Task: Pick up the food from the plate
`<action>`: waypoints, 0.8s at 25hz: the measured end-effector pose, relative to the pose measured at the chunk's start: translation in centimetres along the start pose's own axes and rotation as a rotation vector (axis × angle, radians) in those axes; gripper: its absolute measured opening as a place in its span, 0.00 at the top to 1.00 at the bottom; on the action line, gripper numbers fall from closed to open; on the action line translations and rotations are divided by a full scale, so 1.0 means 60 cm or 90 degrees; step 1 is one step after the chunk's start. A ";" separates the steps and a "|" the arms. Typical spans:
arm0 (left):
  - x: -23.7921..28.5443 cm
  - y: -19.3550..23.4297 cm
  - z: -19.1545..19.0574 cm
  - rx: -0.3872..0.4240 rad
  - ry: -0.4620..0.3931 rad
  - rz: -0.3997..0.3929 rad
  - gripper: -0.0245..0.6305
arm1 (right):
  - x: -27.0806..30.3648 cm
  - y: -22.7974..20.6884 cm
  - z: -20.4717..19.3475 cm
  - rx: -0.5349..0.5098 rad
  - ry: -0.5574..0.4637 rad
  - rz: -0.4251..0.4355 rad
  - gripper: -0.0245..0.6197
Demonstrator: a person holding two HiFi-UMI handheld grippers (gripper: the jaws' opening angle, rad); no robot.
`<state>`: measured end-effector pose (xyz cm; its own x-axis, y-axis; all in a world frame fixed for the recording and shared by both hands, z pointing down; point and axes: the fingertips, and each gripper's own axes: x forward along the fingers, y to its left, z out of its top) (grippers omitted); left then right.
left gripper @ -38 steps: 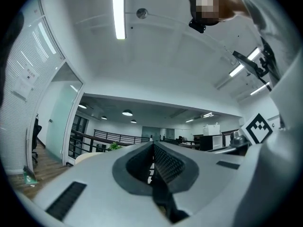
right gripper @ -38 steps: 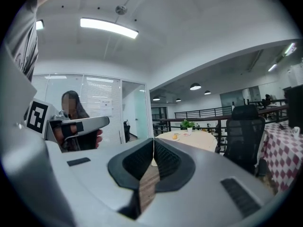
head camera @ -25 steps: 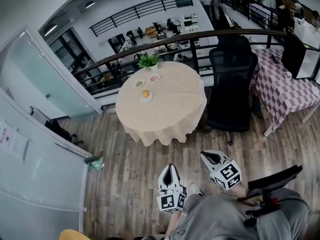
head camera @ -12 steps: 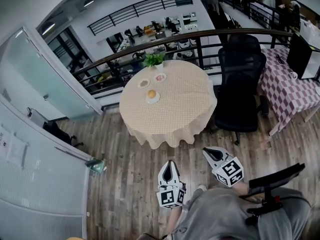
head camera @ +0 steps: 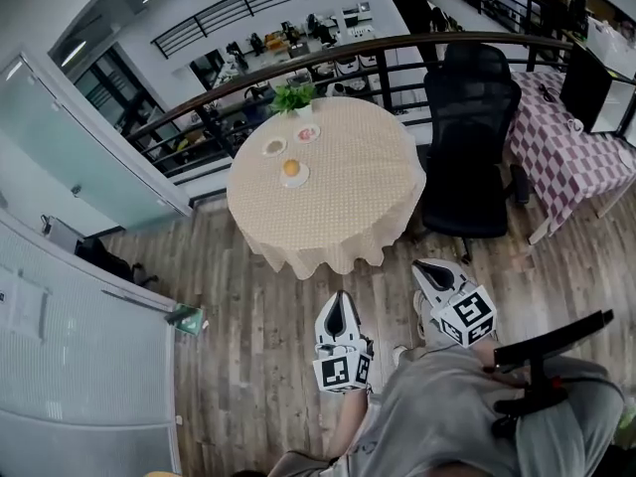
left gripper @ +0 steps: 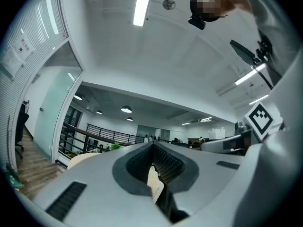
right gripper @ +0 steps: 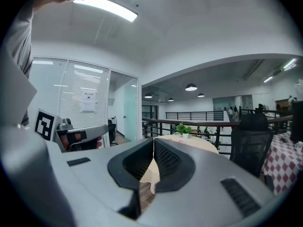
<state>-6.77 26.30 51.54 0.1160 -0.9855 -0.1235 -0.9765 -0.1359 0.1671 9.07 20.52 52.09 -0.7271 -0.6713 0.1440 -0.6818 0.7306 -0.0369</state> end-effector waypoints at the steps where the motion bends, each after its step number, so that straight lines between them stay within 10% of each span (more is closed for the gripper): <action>1: 0.000 0.002 -0.004 -0.003 0.002 0.003 0.94 | 0.006 0.001 -0.001 0.000 -0.001 0.004 0.94; 20: 0.152 0.132 -0.045 0.005 0.034 0.112 0.95 | 0.309 -0.065 -0.015 0.038 0.012 0.133 0.94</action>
<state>-12.94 15.97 54.40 -0.0471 -0.9980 -0.0413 -0.9839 0.0392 0.1744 -1.68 5.33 55.80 -0.8516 -0.5034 0.1463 -0.5208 0.8444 -0.1257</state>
